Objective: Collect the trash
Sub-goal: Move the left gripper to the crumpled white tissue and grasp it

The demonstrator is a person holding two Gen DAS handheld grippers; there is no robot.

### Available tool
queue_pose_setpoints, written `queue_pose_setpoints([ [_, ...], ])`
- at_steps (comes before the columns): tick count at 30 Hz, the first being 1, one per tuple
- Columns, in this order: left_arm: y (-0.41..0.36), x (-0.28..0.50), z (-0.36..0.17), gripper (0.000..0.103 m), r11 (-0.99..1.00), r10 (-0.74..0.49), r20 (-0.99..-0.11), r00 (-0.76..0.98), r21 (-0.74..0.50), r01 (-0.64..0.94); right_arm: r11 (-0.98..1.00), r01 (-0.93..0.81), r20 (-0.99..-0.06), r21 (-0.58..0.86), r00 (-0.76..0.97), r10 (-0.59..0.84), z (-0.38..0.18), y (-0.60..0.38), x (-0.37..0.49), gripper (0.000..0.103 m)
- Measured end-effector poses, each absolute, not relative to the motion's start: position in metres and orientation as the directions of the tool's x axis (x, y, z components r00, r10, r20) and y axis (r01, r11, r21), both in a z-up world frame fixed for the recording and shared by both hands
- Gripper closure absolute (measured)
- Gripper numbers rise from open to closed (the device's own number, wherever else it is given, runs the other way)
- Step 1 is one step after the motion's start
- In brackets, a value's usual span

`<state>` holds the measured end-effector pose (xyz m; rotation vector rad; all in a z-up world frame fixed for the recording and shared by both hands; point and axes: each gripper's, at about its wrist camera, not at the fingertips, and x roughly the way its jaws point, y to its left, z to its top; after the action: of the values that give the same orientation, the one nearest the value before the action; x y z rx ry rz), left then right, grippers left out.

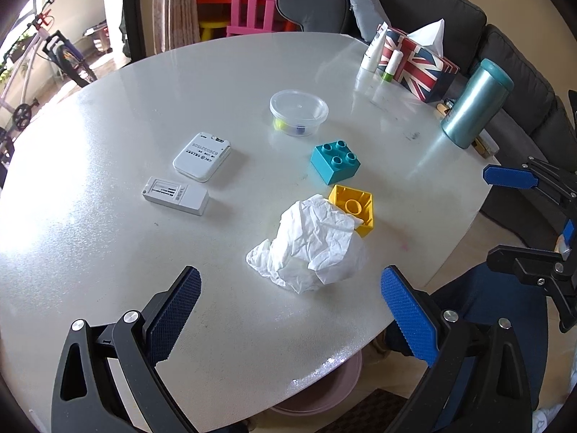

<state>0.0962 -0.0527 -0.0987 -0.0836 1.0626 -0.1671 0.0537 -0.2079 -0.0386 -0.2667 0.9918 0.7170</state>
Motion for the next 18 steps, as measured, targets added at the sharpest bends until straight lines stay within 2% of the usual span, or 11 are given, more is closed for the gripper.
queue_pose_setpoints([
  [6, -0.054, 0.103, -0.107, 0.01, 0.982, -0.187, -0.866, 0.465, -0.161, 0.094, 0.744, -0.658, -0.839, 0.117, 0.335, 0.428, -0.043, -0.207, 0.056, 0.005],
  [12, -0.056, 0.105, -0.115, 0.044, 0.98, -0.197, -0.875, 0.443, -0.165, 0.11, 0.744, -0.658, -0.839, 0.119, 0.334, 0.429, -0.043, -0.206, 0.057, 0.005],
  [14, -0.057, 0.105, -0.117, 0.059, 0.979, -0.201, -0.877, 0.436, -0.168, 0.115, 0.745, -0.657, -0.839, 0.119, 0.334, 0.429, -0.044, -0.207, 0.057, 0.005],
  [18, -0.058, 0.105, -0.116, 0.072, 0.98, -0.198, -0.878, 0.435, -0.162, 0.12, 0.746, -0.655, -0.842, 0.12, 0.33, 0.426, -0.046, -0.207, 0.058, 0.005],
])
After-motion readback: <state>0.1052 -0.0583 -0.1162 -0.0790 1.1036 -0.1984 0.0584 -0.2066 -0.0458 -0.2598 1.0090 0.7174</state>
